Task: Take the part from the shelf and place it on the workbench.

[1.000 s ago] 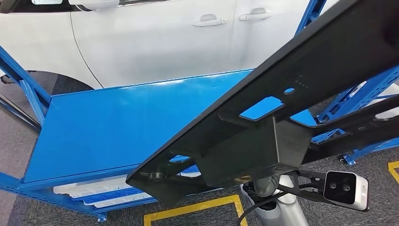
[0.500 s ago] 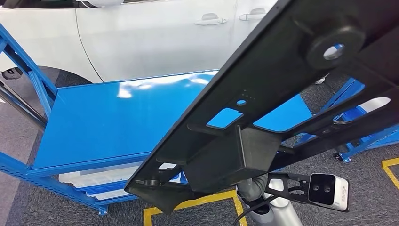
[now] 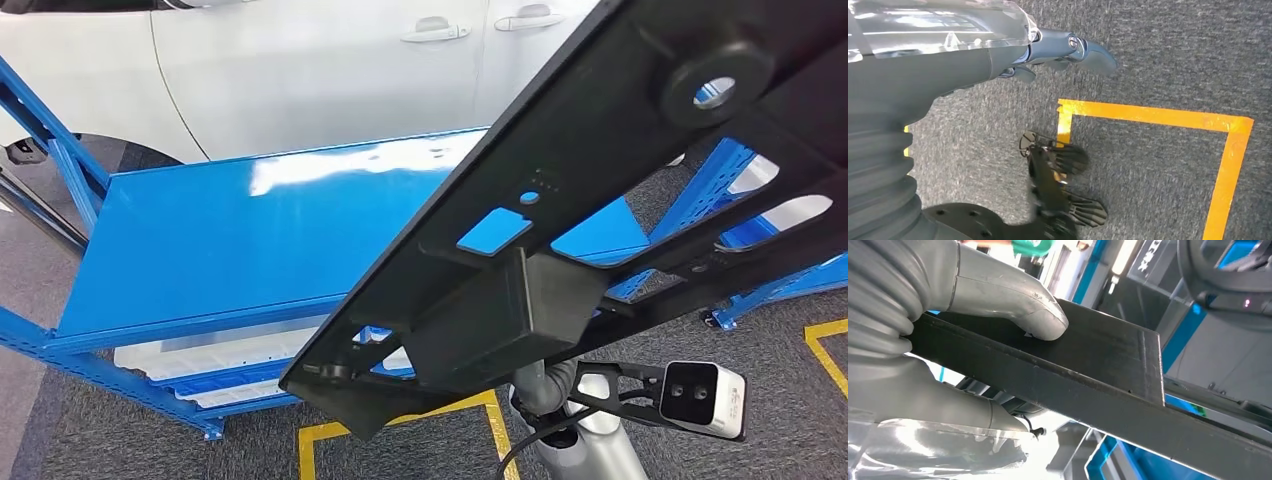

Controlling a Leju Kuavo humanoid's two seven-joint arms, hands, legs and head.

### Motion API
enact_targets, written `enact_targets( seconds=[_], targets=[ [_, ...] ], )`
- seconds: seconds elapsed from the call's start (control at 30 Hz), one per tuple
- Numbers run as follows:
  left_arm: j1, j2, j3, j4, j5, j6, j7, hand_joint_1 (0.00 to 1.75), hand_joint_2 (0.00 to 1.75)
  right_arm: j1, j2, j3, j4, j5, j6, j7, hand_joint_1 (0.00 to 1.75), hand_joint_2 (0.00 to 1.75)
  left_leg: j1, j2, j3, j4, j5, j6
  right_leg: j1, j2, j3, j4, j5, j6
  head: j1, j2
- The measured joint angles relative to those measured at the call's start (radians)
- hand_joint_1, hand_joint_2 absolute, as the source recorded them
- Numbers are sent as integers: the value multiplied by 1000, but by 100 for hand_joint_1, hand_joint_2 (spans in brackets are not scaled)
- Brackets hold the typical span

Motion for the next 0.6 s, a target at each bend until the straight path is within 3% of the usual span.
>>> enact_targets(
  seconds=[0.07, 0.13, 0.17, 0.2, 0.23, 0.3, 0.33, 0.37, 0.4, 0.47, 0.53, 0.6],
  targets=[
    [-1, 3, 0, 0, -2, 1, -2, 0, 175, 8, 0, -20, -9, 3, 9, 0, 175, 175, -8, 0, 24, -55, 17, 6, 0, -2, -4, 0, 14, 10, 0, 0],
    [2, 5, 1, 0, -4, 3, -1, 0, 175, 15, 0, -40, -14, 2, 26, 0, 175, 175, -9, 1, 16, -56, 36, 13, -2, -1, -7, -5, 28, 22, 0, 0],
    [3, 5, 1, 0, -6, 4, 1, 0, 175, 19, 0, -50, -16, -1, 36, 0, 175, 175, -7, 4, 9, -58, 48, 19, -4, 0, -12, 0, 20, 27, 0, 0],
    [2, 5, 1, 0, -8, 4, 2, 0, 175, 22, 0, -60, -19, -4, 48, 0, 175, 175, -4, 7, -1, -61, 61, 26, -6, 2, -22, 19, -7, 33, 0, 0],
    [1, 5, 1, 0, -9, 4, 4, 0, 175, 26, 0, -70, -20, -6, 60, 0, 175, 175, -2, 9, -13, -63, 74, 31, -8, 4, -36, 58, -51, 38, 0, 0],
    [0, 5, 1, 0, -11, 4, 8, 0, 175, 36, 0, -86, -23, -8, 82, 0, 175, 175, -2, 11, -41, -61, 97, 35, -15, 4, -68, 184, -155, 49, 0, 0],
    [0, 5, 1, 0, -13, 4, 10, 0, 175, 42, 0, -91, -23, -7, 92, 0, 175, 175, -2, 12, -55, -60, 107, 33, -19, 4, -77, 246, -182, 54, 0, 0],
    [0, 5, 1, 0, -15, 4, 11, 0, 175, 49, 1, -95, -23, -7, 99, 0, 175, 175, -1, 12, -71, -58, 117, 31, -23, 3, -72, 283, -186, 58, 0, 0],
    [0, 5, 1, 0, -16, 4, 12, 0, 175, 54, 1, -98, -23, -6, 105, 0, 175, 175, 0, 12, -86, -55, 127, 28, -27, 3, -51, 286, -170, 61, 0, 0],
    [0, 4, 1, 0, -18, 4, 13, 0, 175, 59, 3, -101, -25, -5, 113, 0, 175, 175, 2, 12, -111, -46, 141, 19, -33, 3, 43, 185, -128, 65, 0, 0],
    [-1, 4, 1, 0, -18, 4, 14, 0, 175, 61, 7, -104, -30, -3, 118, 0, 175, 175, 2, 11, -127, -37, 153, 7, -31, 5, 140, 47, -133, 58, 0, 0],
    [-1, 3, 1, 0, -19, 4, 13, 0, 175, 62, 9, -106, -33, -1, 122, 0, 175, 175, 1, 10, -133, -37, 167, -7, -23, 7, 169, -9, -147, 43, 0, 0]
  ],
)
